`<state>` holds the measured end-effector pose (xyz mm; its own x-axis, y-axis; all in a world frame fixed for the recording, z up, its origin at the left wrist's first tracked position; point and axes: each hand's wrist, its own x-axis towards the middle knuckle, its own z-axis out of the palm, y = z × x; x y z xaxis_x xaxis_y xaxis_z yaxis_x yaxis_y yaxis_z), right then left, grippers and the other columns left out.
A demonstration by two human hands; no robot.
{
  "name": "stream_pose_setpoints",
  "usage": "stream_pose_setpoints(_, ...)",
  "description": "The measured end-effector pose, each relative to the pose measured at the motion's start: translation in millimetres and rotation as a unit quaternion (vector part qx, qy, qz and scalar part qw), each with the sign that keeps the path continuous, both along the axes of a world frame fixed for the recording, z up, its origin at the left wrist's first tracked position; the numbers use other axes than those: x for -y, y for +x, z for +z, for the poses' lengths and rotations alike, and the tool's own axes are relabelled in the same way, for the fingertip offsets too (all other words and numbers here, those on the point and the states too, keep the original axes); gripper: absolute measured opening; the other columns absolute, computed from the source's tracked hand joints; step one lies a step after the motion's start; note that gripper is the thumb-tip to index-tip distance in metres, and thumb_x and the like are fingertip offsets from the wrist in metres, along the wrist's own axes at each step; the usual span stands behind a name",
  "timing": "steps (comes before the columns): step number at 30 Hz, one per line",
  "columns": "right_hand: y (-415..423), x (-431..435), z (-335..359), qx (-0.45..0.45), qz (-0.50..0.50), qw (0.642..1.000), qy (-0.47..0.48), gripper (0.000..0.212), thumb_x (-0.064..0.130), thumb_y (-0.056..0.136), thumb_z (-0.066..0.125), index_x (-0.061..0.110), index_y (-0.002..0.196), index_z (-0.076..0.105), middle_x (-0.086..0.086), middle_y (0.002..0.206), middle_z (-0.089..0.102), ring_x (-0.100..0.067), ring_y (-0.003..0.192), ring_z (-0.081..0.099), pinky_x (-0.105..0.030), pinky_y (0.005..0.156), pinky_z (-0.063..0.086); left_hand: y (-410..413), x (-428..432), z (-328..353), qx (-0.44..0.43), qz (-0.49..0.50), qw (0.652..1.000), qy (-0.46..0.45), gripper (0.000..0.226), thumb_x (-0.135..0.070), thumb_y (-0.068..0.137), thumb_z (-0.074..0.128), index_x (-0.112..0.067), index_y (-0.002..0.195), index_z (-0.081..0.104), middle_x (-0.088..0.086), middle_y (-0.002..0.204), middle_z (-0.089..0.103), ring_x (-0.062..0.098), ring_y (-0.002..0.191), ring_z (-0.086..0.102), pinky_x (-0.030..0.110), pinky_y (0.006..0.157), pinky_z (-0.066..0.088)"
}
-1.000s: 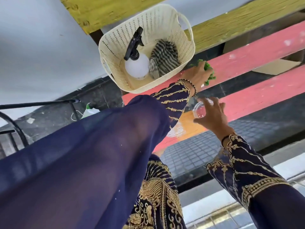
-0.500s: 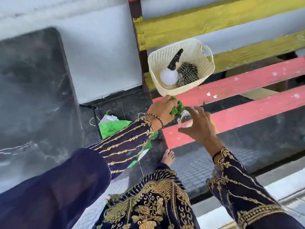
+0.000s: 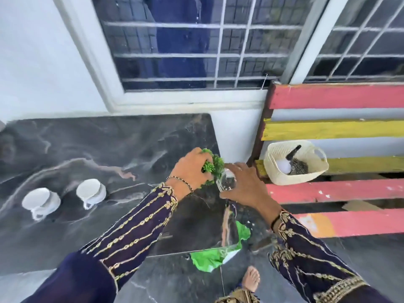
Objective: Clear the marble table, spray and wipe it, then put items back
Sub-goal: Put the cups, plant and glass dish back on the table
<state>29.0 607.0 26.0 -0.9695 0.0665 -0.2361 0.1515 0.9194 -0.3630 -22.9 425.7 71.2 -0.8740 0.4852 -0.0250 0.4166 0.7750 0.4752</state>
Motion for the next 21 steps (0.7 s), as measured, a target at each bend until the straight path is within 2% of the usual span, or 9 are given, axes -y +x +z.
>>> stream_pose_setpoints(4,-21,54,22,-0.026,0.054,0.998,0.000,0.091,0.061,0.060,0.076,0.046,0.142,0.040,0.003,0.143,0.041,-0.030,0.132,0.041,-0.051,0.101,0.047,-4,56,23,-0.018,0.061,0.998,0.009,0.039,-0.028,0.075,0.075,-0.020,0.111,0.060,0.002,0.114,0.052,0.025,0.106,0.055,0.037,0.093,0.046)
stream_pose_setpoints(8,-41,93,34,-0.030,0.089,0.996,0.003,0.087,0.054,0.068,0.081,0.045,0.144,0.039,0.004,0.147,0.039,-0.029,0.133,0.038,-0.048,0.095,0.048,-16,96,31,-0.026,0.098,0.995,0.006,0.039,-0.026,0.075,0.075,-0.020,0.111,0.060,0.005,0.117,0.052,0.028,0.107,0.056,0.036,0.092,0.045)
stream_pose_setpoints(12,-69,124,31,-0.021,0.111,0.994,-0.011,0.085,0.051,0.070,0.080,0.044,0.144,0.039,0.005,0.146,0.038,-0.029,0.134,0.036,-0.051,0.096,0.047,-38,124,26,-0.019,0.129,0.991,0.005,0.038,-0.025,0.074,0.075,-0.021,0.110,0.061,0.004,0.118,0.052,0.028,0.109,0.055,0.035,0.091,0.045)
stream_pose_setpoints(21,-157,161,-12,0.028,0.128,0.991,-0.031,0.085,0.047,0.070,0.080,0.049,0.143,0.038,0.008,0.145,0.037,-0.026,0.132,0.034,-0.049,0.095,0.046,-102,172,-7,-0.001,0.167,0.986,-0.021,0.032,-0.015,0.078,0.067,-0.022,0.109,0.062,0.002,0.112,0.053,0.027,0.101,0.059,0.034,0.090,0.048)
